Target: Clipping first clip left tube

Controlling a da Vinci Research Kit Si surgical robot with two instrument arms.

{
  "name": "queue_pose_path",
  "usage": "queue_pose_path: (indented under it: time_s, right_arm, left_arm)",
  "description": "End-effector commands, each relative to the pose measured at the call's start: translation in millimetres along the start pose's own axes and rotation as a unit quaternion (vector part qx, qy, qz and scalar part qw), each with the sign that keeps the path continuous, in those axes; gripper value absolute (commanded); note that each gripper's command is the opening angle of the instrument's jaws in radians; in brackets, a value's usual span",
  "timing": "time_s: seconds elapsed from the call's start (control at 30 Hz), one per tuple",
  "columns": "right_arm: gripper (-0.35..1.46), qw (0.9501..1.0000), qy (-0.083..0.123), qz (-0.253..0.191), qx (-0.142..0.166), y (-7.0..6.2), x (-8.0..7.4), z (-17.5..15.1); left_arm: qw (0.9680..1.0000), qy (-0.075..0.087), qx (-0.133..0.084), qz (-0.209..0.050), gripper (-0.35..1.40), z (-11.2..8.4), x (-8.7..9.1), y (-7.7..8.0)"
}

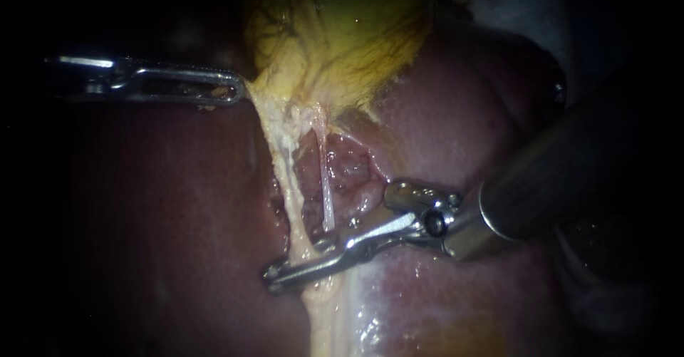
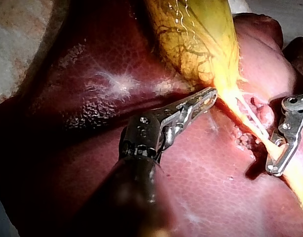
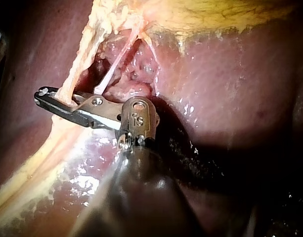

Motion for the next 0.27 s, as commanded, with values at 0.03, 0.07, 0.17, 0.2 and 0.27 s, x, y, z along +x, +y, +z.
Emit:
queue_pose_path:
  time_s: [0.03, 0.07, 0.17, 0.2, 0.27]
  right_arm:
    - [-0.35, 1.0, -0.002, -0.001, 0.002, 0.0, 0.0, 0.0]
    - [-0.35, 1.0, -0.002, -0.001, 0.002, 0.0, 0.0, 0.1]
    - [-0.35, 1.0, -0.002, -0.001, 0.002, 0.0, 0.0, 0.0]
    - [-0.35, 1.0, -0.002, -0.001, 0.002, 0.0, 0.0, 0.0]
    - [-0.35, 1.0, -0.002, -0.001, 0.002, 0.0, 0.0, 0.0]
  left_arm:
    - [1.0, 0.0, 0.0, 0.0, -0.35, 0.0, 0.0, 0.0]
    - [1.0, 0.0, 0.0, 0.0, -0.35, 0.0, 0.0, 0.0]
    - [1.0, 0.0, 0.0, 0.0, -0.35, 0.0, 0.0, 0.0]
    - [1.0, 0.0, 0.0, 0.0, -0.35, 0.0, 0.0, 0.0]
    - [1.0, 0.0, 0.0, 0.0, -0.35, 0.0, 0.0, 0.0]
